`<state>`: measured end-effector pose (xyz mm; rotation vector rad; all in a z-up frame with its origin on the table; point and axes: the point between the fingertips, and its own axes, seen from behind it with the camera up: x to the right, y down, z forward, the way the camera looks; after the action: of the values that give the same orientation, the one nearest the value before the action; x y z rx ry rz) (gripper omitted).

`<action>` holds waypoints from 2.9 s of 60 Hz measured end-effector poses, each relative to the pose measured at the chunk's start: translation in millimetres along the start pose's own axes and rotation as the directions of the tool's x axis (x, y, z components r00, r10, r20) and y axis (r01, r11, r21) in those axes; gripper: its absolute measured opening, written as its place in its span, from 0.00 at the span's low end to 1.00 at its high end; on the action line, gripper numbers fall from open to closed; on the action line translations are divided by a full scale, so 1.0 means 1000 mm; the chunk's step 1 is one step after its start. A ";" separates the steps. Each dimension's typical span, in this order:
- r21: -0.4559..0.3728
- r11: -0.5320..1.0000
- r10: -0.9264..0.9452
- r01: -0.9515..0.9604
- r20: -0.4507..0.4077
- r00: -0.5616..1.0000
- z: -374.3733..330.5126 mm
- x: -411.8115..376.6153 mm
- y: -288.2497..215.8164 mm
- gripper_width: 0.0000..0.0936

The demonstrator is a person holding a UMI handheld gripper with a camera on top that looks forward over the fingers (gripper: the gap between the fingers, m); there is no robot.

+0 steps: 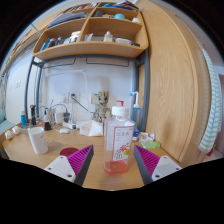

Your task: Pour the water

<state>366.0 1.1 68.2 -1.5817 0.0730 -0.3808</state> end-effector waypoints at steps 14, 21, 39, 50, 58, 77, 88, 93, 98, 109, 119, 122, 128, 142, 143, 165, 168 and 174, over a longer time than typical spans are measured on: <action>0.010 1.000 -0.006 0.006 0.013 1.000 0.045 0.012 -0.001 0.90; 0.018 1.000 0.002 -0.002 0.030 1.000 0.056 0.014 -0.005 0.82; 0.007 0.999 0.039 -0.039 0.024 0.999 0.059 0.016 -0.006 0.51; 0.006 1.000 0.009 -0.009 -0.007 1.000 0.058 0.014 -0.007 0.48; -0.017 0.995 -0.098 0.098 0.008 0.995 0.055 -0.005 -0.013 0.48; 0.028 0.610 -0.788 0.792 -0.085 0.610 0.064 -0.086 -0.068 0.48; 0.084 0.262 -0.956 0.961 -0.114 0.270 0.067 -0.141 -0.089 0.48; 0.095 0.090 -0.984 0.991 -0.147 0.103 0.072 -0.162 -0.094 0.48; 0.094 -0.061 -0.985 0.994 -0.165 -0.045 0.076 -0.178 -0.093 0.48; 0.062 -0.346 -0.920 0.936 -0.216 -0.326 0.080 -0.196 -0.095 0.49; 0.044 -0.502 -0.841 0.864 -0.255 -0.476 0.083 -0.207 -0.097 0.49; 0.039 -0.521 -0.829 0.853 -0.259 -0.495 0.083 -0.208 -0.097 0.49; 0.031 -0.529 -0.825 0.848 -0.256 -0.505 0.084 -0.206 -0.097 0.49; 0.053 -0.391 -0.893 0.919 -0.265 -0.364 0.078 -0.206 -0.109 0.49; 0.066 -0.355 -0.908 0.933 -0.262 -0.327 0.079 -0.204 -0.109 0.49; 0.153 0.693 -0.706 0.704 -0.048 0.706 0.085 -0.157 -0.101 0.49; 0.137 0.785 -0.611 0.605 0.002 0.792 0.087 -0.153 -0.091 0.49; 0.114 0.914 -0.399 0.389 0.081 0.913 0.093 -0.154 -0.074 0.49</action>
<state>233.9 137.4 110.2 -1.5146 -0.3466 -0.6081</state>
